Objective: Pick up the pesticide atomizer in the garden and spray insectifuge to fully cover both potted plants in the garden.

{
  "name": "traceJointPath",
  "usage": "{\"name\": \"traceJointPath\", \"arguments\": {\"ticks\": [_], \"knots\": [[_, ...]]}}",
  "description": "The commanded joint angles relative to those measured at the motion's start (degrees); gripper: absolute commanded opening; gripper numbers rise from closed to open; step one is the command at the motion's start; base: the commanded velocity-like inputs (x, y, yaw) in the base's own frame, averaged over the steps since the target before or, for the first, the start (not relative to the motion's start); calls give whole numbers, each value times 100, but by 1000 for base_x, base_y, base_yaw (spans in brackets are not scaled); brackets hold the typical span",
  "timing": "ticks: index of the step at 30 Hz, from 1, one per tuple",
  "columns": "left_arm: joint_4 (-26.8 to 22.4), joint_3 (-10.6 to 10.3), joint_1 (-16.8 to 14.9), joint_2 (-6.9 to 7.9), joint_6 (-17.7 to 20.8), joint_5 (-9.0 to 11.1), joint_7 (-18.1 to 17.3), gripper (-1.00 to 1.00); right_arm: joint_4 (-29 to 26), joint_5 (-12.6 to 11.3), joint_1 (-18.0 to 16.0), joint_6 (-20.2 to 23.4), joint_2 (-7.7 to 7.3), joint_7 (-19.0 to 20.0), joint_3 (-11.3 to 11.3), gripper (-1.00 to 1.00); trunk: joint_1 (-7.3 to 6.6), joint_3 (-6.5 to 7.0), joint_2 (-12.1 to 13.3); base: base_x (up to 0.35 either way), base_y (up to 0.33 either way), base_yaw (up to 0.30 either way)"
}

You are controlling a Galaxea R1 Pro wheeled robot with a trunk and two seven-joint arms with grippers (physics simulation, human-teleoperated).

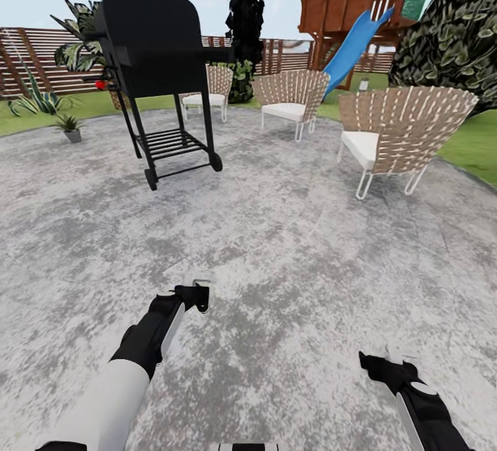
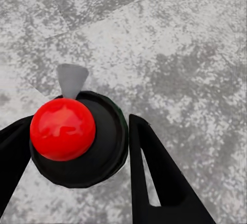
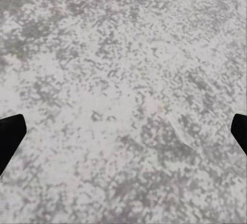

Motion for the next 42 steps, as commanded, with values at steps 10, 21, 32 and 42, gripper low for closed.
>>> {"name": "traceJointPath", "arguments": {"ticks": [10, 21, 32, 42], "knots": [[-7, 3, -3, -2, 28, -33, -23, -100, -10, 7, 0, 32, -1, -1, 2, 100, 2, -33, -2, 335, 59, 229], [-7, 3, -3, -2, 28, -33, -23, -100, -10, 5, 0, 32, -1, -1, 3, 100, 2, -63, -2, 302, 172, 229], [-7, 4, -3, -2, 30, -33, -23, -100, -10, 12, 0, 32, -1, -1, 8, 100, 2, -81, -2, 236, 199, 234], [-7, 3, -3, -2, 32, -33, -22, -100, -10, 13, 0, 32, 6, -1, 8, 100, 2, -44, -2, 197, 183, 173]]}}
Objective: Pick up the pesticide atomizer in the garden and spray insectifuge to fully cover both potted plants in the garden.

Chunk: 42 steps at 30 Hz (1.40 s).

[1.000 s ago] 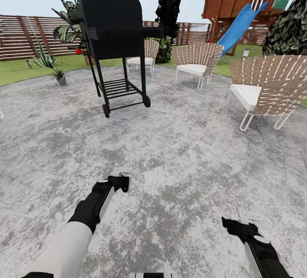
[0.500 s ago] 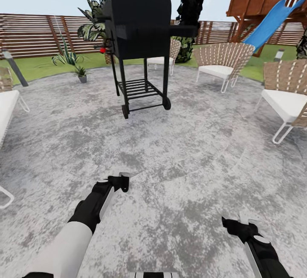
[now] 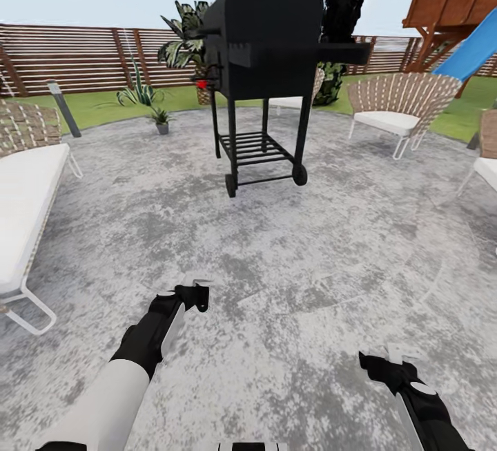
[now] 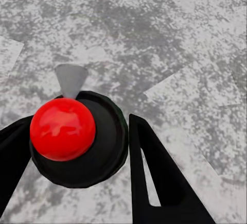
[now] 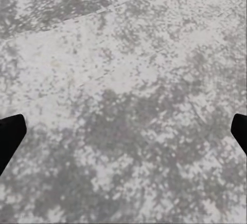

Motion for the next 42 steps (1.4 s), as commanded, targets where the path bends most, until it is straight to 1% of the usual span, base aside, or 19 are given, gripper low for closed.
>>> {"name": "traceJointPath", "arguments": {"ticks": [1, 12, 17, 20, 28, 42], "knots": [[-7, 3, -2, -1, 28, -33, -24, -100, -11, 6, 0, 34, 0, -1, -2, 100, 1, 2, -2, 189, 173, 125], [-7, 3, -2, -1, 24, -12, -25, -100, -11, 3, 0, 34, 2, -1, -2, 100, 1, 89, -2, 187, 168, 100], [-7, 3, -2, -1, 23, 239, -25, -100, -11, 3, 0, 34, 2, -1, -2, 100, 1, 129, -2, 211, 60, 92], [-7, 3, -2, -1, 23, 310, -24, -100, -11, 4, 0, 34, 2, -1, -2, 100, 1, 154, -2, 196, 12, 92], [-7, 2, -2, -1, 23, 340, -21, -100, -11, 5, 0, 34, 2, -1, -2, 100, 1, 218, -2, 61, 1, 92], [-7, 11, -2, 2, 23, 379, -22, -100, -11, 5, 0, 34, 2, -1, -2, 100, 1, 331, -2, 314, 0, 92]]}}
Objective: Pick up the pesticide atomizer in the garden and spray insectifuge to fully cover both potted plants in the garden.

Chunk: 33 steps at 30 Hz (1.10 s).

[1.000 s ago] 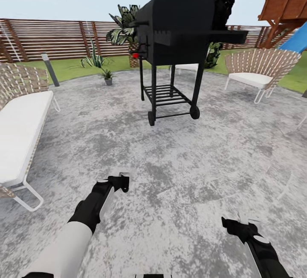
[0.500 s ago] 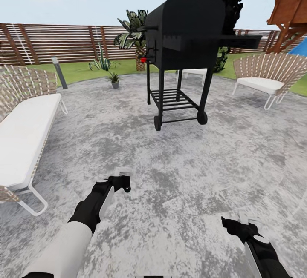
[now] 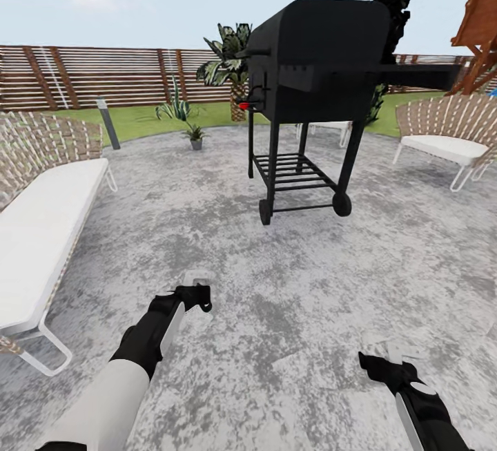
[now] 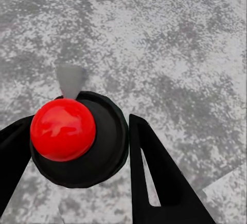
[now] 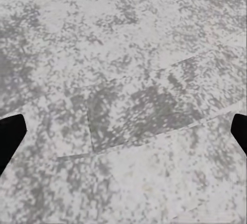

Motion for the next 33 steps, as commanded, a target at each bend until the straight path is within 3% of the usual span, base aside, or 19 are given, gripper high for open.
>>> {"name": "traceJointPath", "arguments": {"ticks": [1, 11, 25, 33], "knots": [[-7, 1, -2, 1, 31, 6, -7, -100, -9, 6, -1, 32, -1, -1, -1, 100, 2, 3, -2, 337, 0, 92], [-7, 1, -2, 4, 31, 7, -4, -100, -9, 6, -1, 32, -1, -1, -1, 100, 2, 74, -2, 338, 0, 81], [-7, 1, -2, -1, 31, 7, -4, -100, -9, 7, 0, 32, -1, -3, -1, 100, 2, 76, -2, 338, 0, 102], [-7, 1, -2, 1, 31, 7, -3, -100, -9, 328, 1, 29, -9, -1, -9, 100, 2, 76, -2, 338, 0, 10]]}}
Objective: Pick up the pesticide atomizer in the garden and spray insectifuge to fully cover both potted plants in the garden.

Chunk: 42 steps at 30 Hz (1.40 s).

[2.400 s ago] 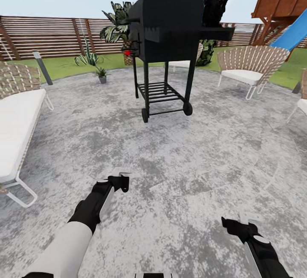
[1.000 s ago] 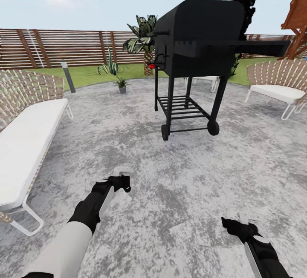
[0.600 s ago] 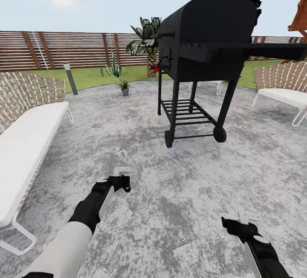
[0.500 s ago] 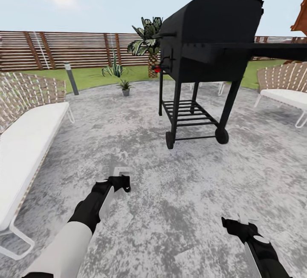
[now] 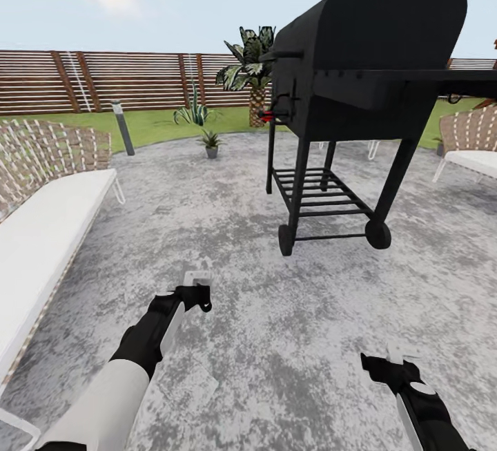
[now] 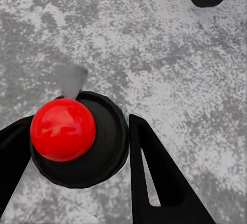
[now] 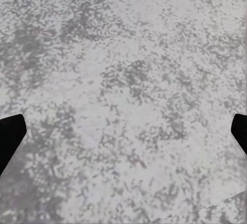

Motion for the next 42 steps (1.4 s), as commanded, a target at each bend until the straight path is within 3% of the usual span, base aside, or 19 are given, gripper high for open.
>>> {"name": "traceJointPath", "arguments": {"ticks": [1, 10, 25, 42], "knots": [[-8, 1, -2, -1, 31, 7, -6, -100, -8, 80, -3, 33, -1, -1, 2, 100, 2, -5, -2, 338, 0, 1], [-8, 1, -2, 3, 31, 7, -9, -100, -17, 187, -4, 37, 18, -1, 10, 100, 2, -5, -2, 338, 0, 44], [-8, 1, -2, 4, 31, 7, -10, -100, -17, 190, -4, 35, 26, -1, 10, 100, 2, -3, -2, 338, 0, 248], [-8, 1, -2, 4, 31, 7, -7, -100, -15, 190, -4, 35, 35, -1, 10, 100, 2, 94, -2, 328, 60, 194]]}}
